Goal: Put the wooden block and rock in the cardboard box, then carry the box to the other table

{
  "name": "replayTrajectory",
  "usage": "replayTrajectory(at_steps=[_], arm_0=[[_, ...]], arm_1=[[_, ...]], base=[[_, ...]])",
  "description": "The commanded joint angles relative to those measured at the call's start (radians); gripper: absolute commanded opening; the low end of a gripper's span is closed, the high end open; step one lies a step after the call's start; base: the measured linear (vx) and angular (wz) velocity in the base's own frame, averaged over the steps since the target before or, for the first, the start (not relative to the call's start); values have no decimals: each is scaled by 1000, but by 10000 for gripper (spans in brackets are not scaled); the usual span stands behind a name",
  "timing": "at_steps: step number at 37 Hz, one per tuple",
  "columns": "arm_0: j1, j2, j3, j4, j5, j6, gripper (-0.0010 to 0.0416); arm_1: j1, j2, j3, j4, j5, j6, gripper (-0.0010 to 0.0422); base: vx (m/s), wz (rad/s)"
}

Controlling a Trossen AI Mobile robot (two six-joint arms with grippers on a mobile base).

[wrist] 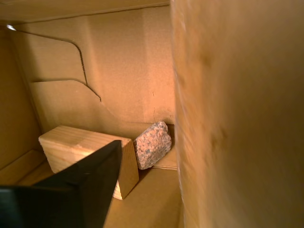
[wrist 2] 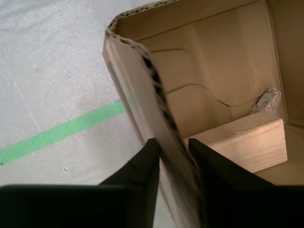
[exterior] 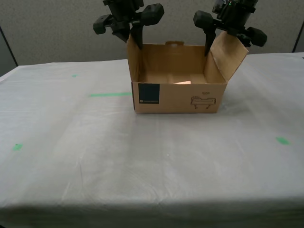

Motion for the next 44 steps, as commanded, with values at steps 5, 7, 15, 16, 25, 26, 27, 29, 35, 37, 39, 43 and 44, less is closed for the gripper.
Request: replayTrajectory(at_steps=[5,7,15,16,25,26,27,29,35,37,39,43,44], arm_0=[[0,0,0,4,-5,-5,359],[0,0,0,4,-5,-15,373],[0,0,0,4,-5,-19,400],[0,0,0,4,-5,-19,399],[0,0,0,2,-5,-19,398],[0,0,0,2,-5,-19,399],[0,-1,0,1,-5,-19,399],[0,-2,0,-3,-5,-19,398],[0,-24,0,-23,-5,-27,399],[0,-33,0,-27,-5,-37,398],[0,-46,0,-37,-5,-45,399],[0,-74,0,-58,-5,-48,399],[0,-79,0,-61,-5,-49,398]], arm_1=[[0,0,2,1,-38,-24,174],[0,0,2,1,-38,-24,198],[1,0,2,2,-38,-31,285],[1,0,2,2,-38,-31,294],[1,0,2,6,-38,-30,354],[1,0,2,8,-38,-30,359],[1,0,2,9,-38,-30,363],[2,0,2,11,-39,-30,370],[2,-4,2,8,-39,-30,387],[2,-5,2,7,-39,-31,393],[1,-7,2,5,-38,-27,399],[0,-13,2,-10,-38,10,398],[0,-16,2,-17,-38,9,398]], base=[[0,0],[0,0],[0,0],[0,0],[0,0],[0,0],[0,0],[0,0],[0,0],[0,0],[0,0],[0,0],[0,0]])
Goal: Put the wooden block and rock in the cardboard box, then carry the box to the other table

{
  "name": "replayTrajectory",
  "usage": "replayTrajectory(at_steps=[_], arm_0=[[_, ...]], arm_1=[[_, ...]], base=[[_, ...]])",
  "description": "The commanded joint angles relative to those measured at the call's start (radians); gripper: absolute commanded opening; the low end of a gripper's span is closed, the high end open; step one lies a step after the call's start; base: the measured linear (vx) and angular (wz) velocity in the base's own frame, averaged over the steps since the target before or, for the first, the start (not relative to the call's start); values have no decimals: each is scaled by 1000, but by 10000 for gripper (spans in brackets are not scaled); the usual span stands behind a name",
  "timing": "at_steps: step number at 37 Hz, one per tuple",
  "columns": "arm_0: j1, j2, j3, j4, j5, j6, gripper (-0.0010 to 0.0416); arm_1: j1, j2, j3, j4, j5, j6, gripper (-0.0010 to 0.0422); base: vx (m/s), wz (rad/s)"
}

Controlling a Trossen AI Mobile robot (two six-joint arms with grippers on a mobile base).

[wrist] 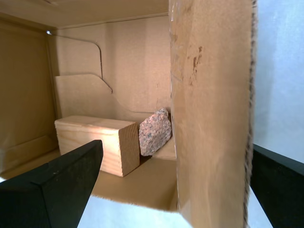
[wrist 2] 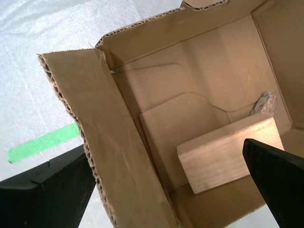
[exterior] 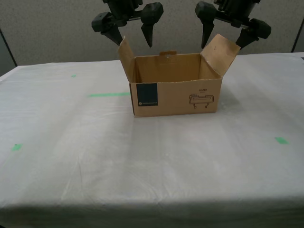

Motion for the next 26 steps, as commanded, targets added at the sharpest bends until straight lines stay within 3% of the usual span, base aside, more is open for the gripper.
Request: replayTrajectory(at_steps=[1,4,12,26], arm_0=[[1,-27,0,-22,-2,-8,398],[1,-50,0,-36,-1,-14,398],[0,-153,0,-83,50,-47,398],[1,-381,0,-191,66,-78,399]], arm_1=[[-1,-10,2,-24,-1,5,398],[0,-25,2,-48,-13,-27,398],[-2,-116,2,-92,-129,-8,398],[-23,-325,2,-203,-129,-9,398]], base=[[0,0],[0,0],[0,0],[0,0]])
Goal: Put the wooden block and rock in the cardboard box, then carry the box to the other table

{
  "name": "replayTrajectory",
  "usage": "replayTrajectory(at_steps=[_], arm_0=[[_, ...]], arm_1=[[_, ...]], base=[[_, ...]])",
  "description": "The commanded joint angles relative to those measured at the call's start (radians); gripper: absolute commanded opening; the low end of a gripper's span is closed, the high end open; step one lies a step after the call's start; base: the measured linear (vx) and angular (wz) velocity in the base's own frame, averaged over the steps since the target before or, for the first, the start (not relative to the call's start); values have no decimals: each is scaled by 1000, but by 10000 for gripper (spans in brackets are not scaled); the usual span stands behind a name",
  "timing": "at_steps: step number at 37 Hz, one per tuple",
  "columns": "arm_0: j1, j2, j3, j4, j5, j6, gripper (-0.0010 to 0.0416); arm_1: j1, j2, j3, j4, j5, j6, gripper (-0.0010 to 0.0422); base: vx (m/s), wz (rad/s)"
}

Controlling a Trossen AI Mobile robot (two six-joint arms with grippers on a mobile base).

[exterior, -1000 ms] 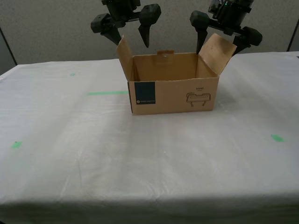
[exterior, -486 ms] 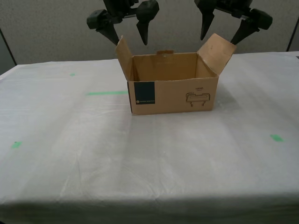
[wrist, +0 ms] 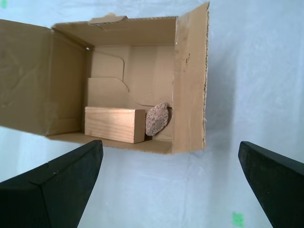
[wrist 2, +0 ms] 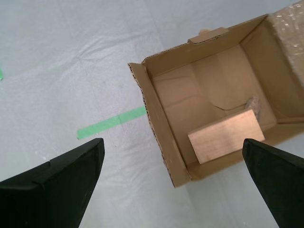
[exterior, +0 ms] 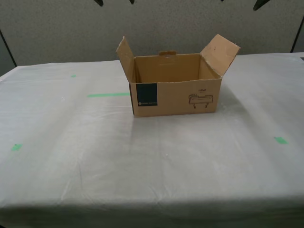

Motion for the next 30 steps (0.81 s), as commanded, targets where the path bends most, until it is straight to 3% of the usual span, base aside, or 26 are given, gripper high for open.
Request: replayTrajectory(at_steps=[1,10,17,30], arm_0=[[1,-60,1,-32,5,-10,398],[2,-200,0,-148,5,-32,398],[3,-313,0,-200,5,-36,398],[8,-530,-32,-255,5,-38,398]], arm_1=[[-13,-53,2,-48,1,0,398],[-64,-168,1,-106,1,-4,398],[-119,-251,-26,-115,1,-47,398],[-213,-449,-271,-61,-4,-133,398]], base=[[0,0],[0,0],[0,0],[0,0]])
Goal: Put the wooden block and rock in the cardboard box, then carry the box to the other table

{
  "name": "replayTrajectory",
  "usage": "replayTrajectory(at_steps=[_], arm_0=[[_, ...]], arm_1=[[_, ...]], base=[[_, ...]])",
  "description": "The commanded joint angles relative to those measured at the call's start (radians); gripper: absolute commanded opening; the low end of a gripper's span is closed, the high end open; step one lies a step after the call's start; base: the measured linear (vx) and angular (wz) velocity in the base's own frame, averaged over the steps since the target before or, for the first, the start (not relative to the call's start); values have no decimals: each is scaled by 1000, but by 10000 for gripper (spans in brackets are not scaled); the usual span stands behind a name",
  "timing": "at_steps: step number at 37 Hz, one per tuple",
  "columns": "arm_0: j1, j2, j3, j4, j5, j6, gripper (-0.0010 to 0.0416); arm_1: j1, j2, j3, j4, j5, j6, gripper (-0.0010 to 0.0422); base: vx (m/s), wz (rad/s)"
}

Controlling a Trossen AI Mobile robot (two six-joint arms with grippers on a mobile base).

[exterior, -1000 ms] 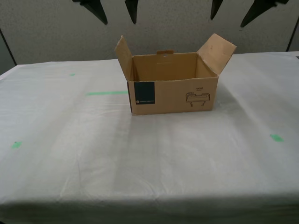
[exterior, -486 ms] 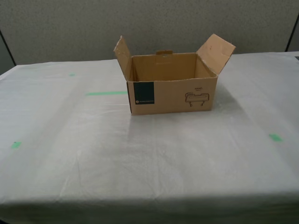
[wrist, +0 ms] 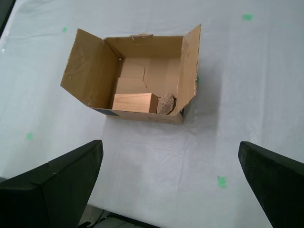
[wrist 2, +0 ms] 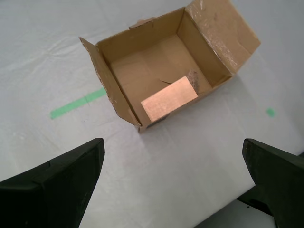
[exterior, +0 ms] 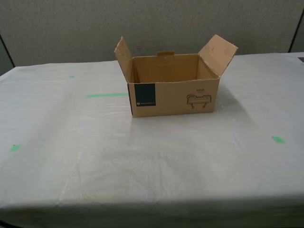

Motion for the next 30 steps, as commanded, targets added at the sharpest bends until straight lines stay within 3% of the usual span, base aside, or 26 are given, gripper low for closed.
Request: replayTrajectory(at_steps=[1,10,20,28,30], arm_0=[[0,-69,-34,1,4,-1,398],[1,-246,-203,4,4,6,398],[1,-378,-397,91,4,8,398],[1,-423,-536,188,4,9,394],[1,-435,-572,209,3,8,390]], arm_1=[[-15,-62,-87,38,-5,-39,398],[-37,-233,-315,133,-4,-132,398],[-40,-358,-515,280,-4,-163,398],[-45,-377,-627,337,-6,-187,398],[-48,-378,-657,360,-28,-187,398]], base=[[0,0],[0,0],[0,0],[0,0],[0,0]])
